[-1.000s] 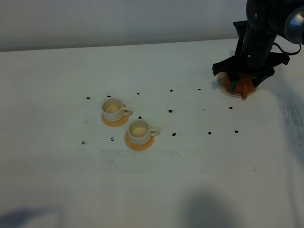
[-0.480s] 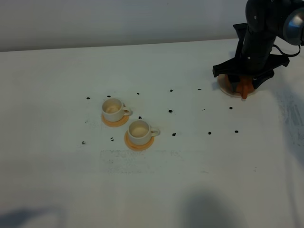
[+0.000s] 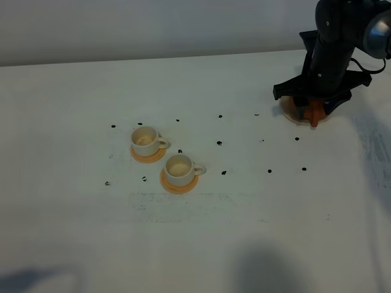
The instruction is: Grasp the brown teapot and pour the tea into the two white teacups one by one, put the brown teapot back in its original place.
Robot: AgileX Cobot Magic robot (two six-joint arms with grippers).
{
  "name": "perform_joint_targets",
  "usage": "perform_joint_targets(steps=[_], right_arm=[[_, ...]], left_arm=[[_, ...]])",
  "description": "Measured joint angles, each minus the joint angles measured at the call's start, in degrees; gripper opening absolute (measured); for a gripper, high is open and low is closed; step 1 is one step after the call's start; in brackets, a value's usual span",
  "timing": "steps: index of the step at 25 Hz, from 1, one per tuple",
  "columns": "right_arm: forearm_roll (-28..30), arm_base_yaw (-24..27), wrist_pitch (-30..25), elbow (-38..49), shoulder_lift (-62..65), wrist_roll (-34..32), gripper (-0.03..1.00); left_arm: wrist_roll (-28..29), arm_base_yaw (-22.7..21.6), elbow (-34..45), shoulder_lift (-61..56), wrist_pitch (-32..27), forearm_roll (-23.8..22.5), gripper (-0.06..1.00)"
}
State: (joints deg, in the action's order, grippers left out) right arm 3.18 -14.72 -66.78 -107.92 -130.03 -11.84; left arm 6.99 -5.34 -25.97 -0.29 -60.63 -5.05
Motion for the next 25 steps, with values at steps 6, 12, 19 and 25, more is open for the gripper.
perform_joint_targets(steps=[6, 12, 19, 25], right_arm=[[-0.02, 0.14, 0.33, 0.0, -0.44, 0.0, 0.38], [0.28, 0.15, 0.45, 0.0, -0.44, 2.43, 0.09], [0.3, 0.61, 0.73, 0.0, -0.44, 3.34, 0.09], [0.04, 0.74, 1.55, 0.0, -0.06, 3.68, 0.09]], left_arm=[[0.0, 0.0, 0.0, 0.0, 0.0, 0.0, 0.25], [0.0, 0.0, 0.0, 0.0, 0.0, 0.0, 0.25], [0.0, 0.0, 0.0, 0.0, 0.0, 0.0, 0.25], [0.0, 0.0, 0.0, 0.0, 0.0, 0.0, 0.25]])
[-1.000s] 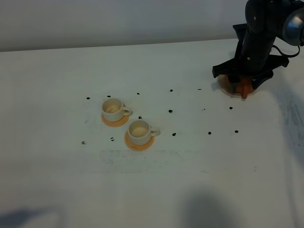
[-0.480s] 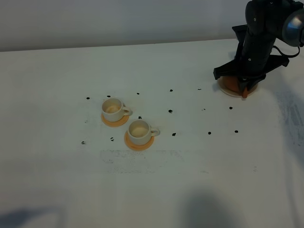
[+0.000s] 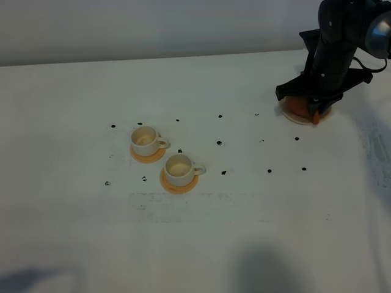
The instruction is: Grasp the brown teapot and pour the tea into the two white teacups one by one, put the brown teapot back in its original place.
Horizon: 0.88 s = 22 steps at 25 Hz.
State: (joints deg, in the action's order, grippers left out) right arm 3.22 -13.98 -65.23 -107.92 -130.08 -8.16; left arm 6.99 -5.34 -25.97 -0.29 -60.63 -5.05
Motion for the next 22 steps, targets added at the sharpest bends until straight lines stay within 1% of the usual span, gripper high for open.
perform_joint_targets(steps=[5, 14, 22], right_arm=[[-0.04, 0.52, 1.43, 0.0, 0.52, 0.0, 0.09], [-0.21, 1.09, 2.44, 0.0, 1.37, 0.19, 0.09], [-0.21, 1.08, 5.16, 0.54, 4.56, 1.12, 0.09]], left_arm=[[-0.05, 0.0, 0.0, 0.0, 0.0, 0.0, 0.25], [-0.05, 0.0, 0.0, 0.0, 0.0, 0.0, 0.25], [-0.05, 0.0, 0.0, 0.0, 0.0, 0.0, 0.25]])
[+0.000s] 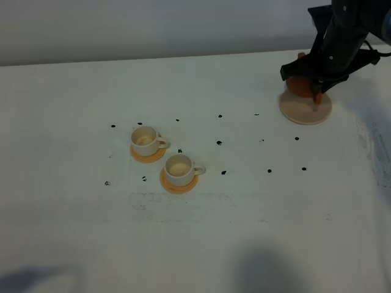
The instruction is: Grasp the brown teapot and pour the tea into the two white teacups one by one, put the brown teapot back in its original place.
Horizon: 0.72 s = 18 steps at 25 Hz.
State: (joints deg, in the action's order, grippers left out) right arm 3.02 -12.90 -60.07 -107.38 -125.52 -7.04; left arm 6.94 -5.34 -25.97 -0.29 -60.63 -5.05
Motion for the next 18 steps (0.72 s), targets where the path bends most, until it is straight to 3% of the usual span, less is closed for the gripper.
perform_joint_targets(steps=[4, 9, 18], right_arm=[[0.0, -0.1, 3.29, 3.57, 4.46, 0.54, 0.09], [-0.14, -0.73, 11.19, 13.34, 11.82, 0.9, 0.09], [-1.14, -6.57, 20.54, 28.0, 22.65, 2.01, 0.09]], left_arm=[[0.0, 0.0, 0.0, 0.0, 0.0, 0.0, 0.25], [0.0, 0.0, 0.0, 0.0, 0.0, 0.0, 0.25], [0.0, 0.0, 0.0, 0.0, 0.0, 0.0, 0.25]])
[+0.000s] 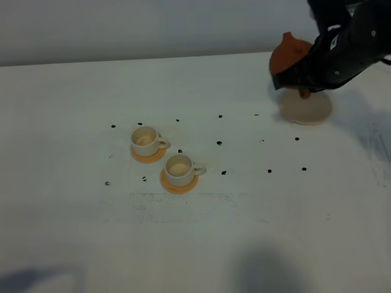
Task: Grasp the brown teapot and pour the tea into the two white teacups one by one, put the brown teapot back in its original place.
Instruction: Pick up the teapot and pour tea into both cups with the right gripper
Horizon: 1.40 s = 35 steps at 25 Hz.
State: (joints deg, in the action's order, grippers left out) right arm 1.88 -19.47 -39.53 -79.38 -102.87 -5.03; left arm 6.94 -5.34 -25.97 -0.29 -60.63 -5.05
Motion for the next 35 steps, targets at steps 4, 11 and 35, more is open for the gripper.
perform_joint_targets(steps=[4, 11, 35], right_arm=[[0.0, -4.24, 1.7, 4.58, 2.27, 0.11, 0.09], [0.58, -10.88, 6.18, 12.99, 5.99, 0.11, 0.09], [20.28, -25.6, 3.75, 15.98, 6.1, -6.36, 0.09]], left_arm=[[0.0, 0.0, 0.0, 0.0, 0.0, 0.0, 0.25], [0.06, 0.0, 0.0, 0.0, 0.0, 0.0, 0.25], [0.06, 0.0, 0.0, 0.0, 0.0, 0.0, 0.25]])
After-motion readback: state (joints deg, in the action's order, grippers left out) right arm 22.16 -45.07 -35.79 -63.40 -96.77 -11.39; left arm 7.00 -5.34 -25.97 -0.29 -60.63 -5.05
